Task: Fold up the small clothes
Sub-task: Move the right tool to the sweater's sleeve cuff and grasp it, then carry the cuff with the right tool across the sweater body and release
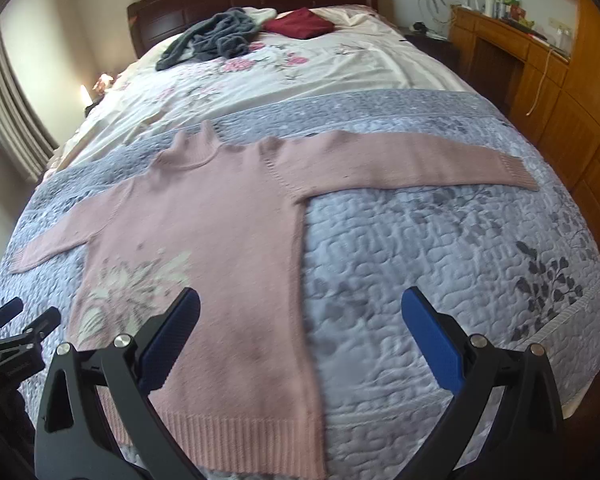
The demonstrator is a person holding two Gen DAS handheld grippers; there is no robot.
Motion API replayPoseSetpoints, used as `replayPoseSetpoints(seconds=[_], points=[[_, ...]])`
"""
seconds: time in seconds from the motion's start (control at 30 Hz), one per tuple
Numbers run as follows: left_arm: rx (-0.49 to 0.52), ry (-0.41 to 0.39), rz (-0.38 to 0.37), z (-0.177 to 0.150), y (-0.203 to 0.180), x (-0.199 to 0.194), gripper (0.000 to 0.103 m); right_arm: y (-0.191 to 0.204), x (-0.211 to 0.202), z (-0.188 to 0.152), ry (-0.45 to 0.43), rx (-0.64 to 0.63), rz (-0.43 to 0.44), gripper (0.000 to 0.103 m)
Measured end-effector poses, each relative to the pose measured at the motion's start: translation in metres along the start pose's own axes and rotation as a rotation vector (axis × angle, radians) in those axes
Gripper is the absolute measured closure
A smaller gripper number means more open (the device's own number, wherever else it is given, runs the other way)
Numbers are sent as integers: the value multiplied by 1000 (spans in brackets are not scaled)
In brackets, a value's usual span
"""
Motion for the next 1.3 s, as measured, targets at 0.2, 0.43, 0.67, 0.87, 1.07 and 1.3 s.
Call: replayPoseSetpoints(seconds=[0.2, 0.43, 0.67, 0.87, 1.07, 1.3], points=[[-15, -21, -15, 74, -47, 33, 4, -132, 46, 75, 36, 137, -153, 3], [-17, -38, -33, 140, -106, 68, 4, -292, 119, 138, 149, 320, -217, 3], [23, -31, -23, 166, -144, 99, 4, -382, 182, 155, 253, 453, -185, 4], [37, -19, 12, 175, -151, 121, 4, -400, 207, 159, 284, 481, -134, 9], [12, 1, 21, 178, -143, 133, 4, -397, 212, 160, 249, 460, -49, 57], [-5, 13, 20, 170, -122, 133, 4, -361, 188, 169, 170, 413, 44, 91]])
Point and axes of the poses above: each gripper's, at about its wrist camera, not at the fingertips, and x roughly the way its jaws point, y to its left, z to its top, the point moved 3 cm from there along x, roughly the way its jaws point, and after that the axes turned 11 degrees about y, right-handed, at the moved point
